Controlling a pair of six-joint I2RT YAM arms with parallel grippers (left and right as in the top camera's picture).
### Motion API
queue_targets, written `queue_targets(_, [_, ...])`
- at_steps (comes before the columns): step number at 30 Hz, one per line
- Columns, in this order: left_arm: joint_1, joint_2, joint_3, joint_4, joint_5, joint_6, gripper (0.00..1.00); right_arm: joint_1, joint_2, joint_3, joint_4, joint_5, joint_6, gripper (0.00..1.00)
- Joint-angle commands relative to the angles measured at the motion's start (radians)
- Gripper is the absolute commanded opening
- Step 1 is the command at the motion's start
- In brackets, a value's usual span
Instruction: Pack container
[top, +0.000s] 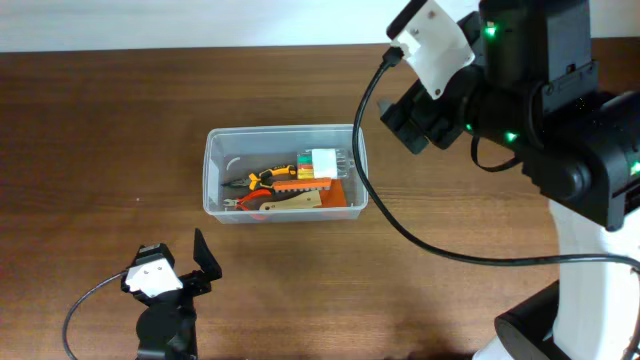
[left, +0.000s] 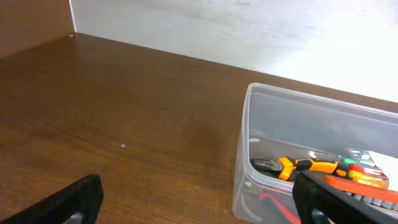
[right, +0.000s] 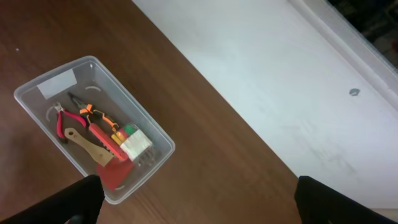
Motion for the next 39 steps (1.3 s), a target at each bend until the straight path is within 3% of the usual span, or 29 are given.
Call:
queue_targets(1, [-0.004, -0.005, -0.004, -0.001, -0.004, 0.009, 0.99, -0.001, -0.002, -0.004, -0.002, -0.002, 0.013, 0.98])
queue_targets(15, [-0.004, -0.005, -0.004, -0.001, -0.003, 0.009, 0.99, -0.001, -0.003, -0.007, -0.010, 0.013, 0.012, 0.98])
queue_targets(19, [-0.004, -0.005, -0.004, -0.001, -0.003, 0.009, 0.99, -0.010, -0.074, -0.012, -0.118, 0.077, 0.013, 0.98])
queue_targets(22, [-0.004, -0.005, -0.004, -0.001, -0.003, 0.009, 0.99, -0.049, -0.172, -0.089, -0.082, 0.053, 0.013, 0.98])
queue_targets(27, [-0.004, -0.005, -0.004, -0.001, -0.004, 0.009, 0.99, -0.211, -0.446, -0.475, 0.323, -0.185, 0.013, 0.98])
queue_targets(31, [-0.004, -0.005, -0.004, -0.001, -0.003, 0.009, 0.99, -0.324, -0.679, -0.861, 0.579, -0.235, 0.072, 0.98])
queue_targets(38, [-0.004, -0.005, -0.004, -0.001, -0.003, 0.009, 0.99, -0.433, -1.093, -1.512, 0.704, -0.130, 0.284, 0.98])
queue_targets(39, [-0.004, -0.005, -0.004, -0.001, -0.004, 0.009, 0.99, -0.433, -1.198, -1.678, 0.743, -0.132, 0.294, 0.98])
